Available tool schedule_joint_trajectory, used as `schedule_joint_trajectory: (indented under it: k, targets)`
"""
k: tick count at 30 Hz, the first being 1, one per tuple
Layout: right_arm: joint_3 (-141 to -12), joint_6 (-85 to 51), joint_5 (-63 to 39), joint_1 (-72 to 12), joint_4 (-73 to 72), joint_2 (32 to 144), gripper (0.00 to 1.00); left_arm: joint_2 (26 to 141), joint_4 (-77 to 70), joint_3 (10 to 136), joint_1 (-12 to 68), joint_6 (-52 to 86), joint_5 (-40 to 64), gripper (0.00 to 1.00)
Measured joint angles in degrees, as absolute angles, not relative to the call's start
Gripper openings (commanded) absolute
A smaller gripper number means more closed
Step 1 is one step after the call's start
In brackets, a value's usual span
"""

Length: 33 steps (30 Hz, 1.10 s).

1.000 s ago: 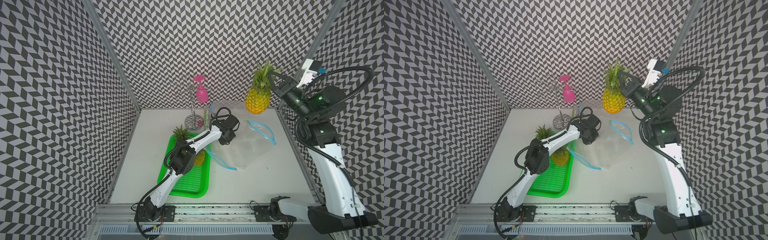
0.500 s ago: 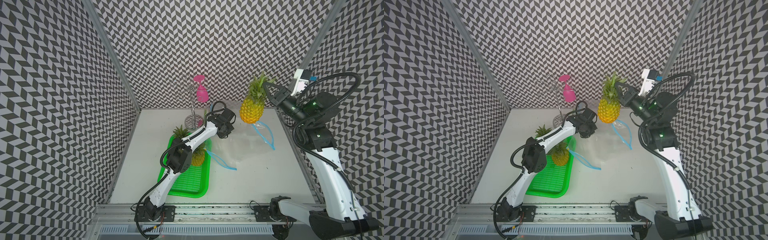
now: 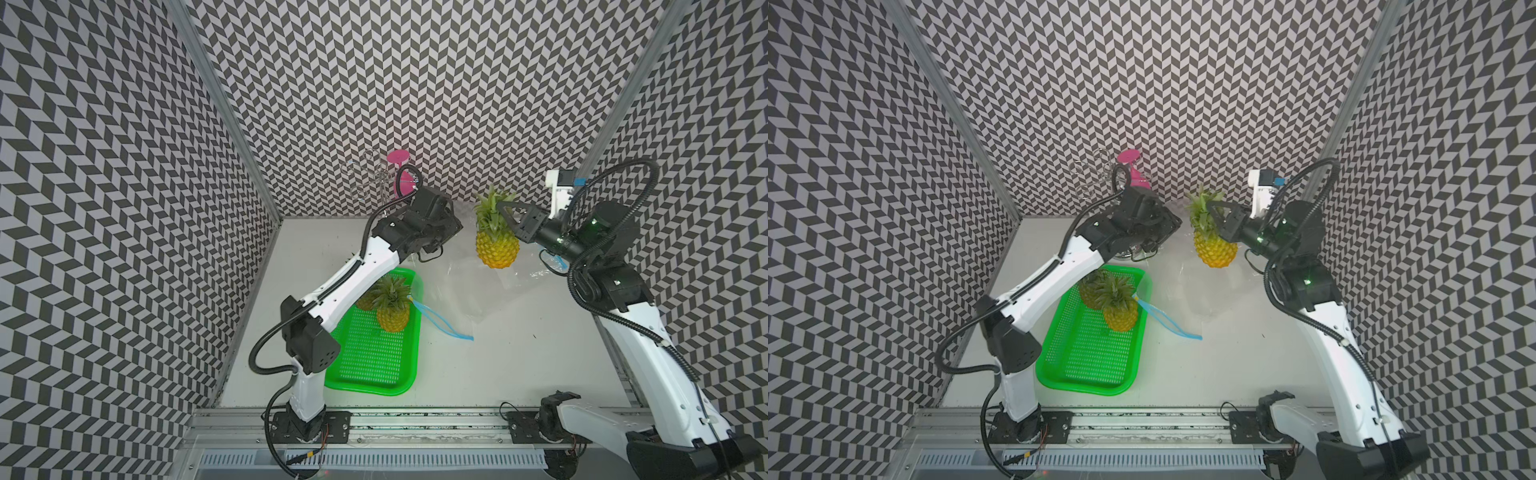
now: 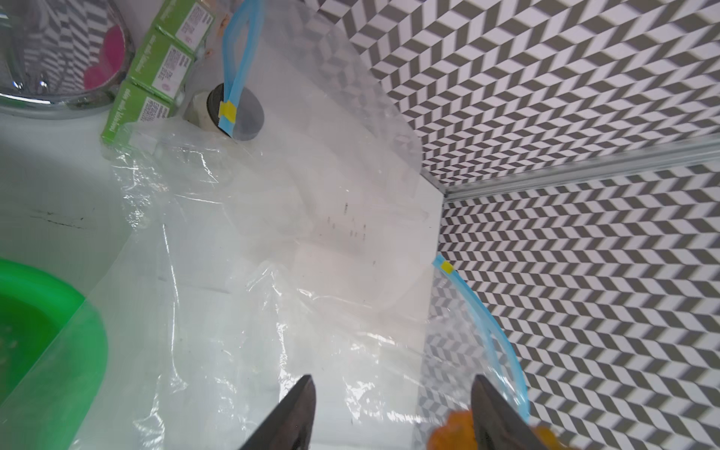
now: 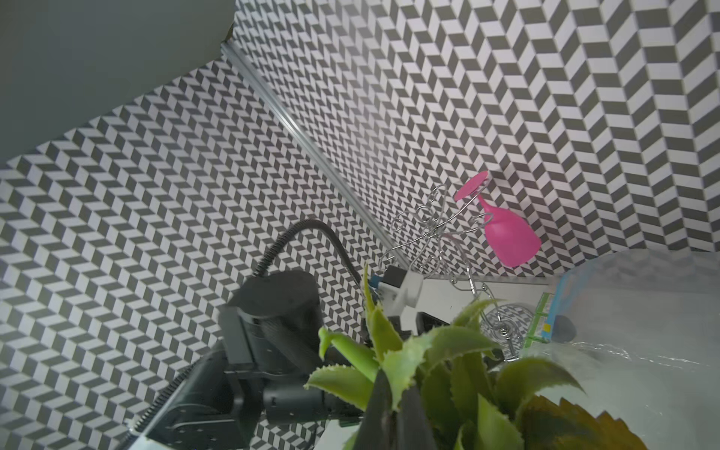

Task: Open the zip-top bag and take out the pineapple
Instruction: Place the zipper food storage bag at the center of the board, then place the pineapple in the basket.

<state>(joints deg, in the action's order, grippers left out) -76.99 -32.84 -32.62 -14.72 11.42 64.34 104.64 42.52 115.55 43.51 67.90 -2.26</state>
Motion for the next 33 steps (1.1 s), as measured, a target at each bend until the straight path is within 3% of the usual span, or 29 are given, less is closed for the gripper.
schedule_joint_trajectory:
  k: [5,17,23,33]
  targets:
    - [-72.0,-31.3,-32.6,-23.7,9.9,64.1,0.00,89.8,43.3,104.7,43.9,66.9,-4.6,0.58]
    - [-67.6,-33.5,-32.9,-53.4,-4.5,75.4,0.00,59.2,62.9,98.2,43.0,68.7,-31.1,0.58]
    - [-68.8,-35.0,-33.8,-59.1,-11.0,84.5,0.00,54.9,71.9,96.6,42.7,70.9,-36.8,0.58]
    - [-66.2,-34.5,-34.1,-59.8,-24.5,94.4,0.00,52.6,75.6,90.8,42.7,71.4,-36.1,0.61]
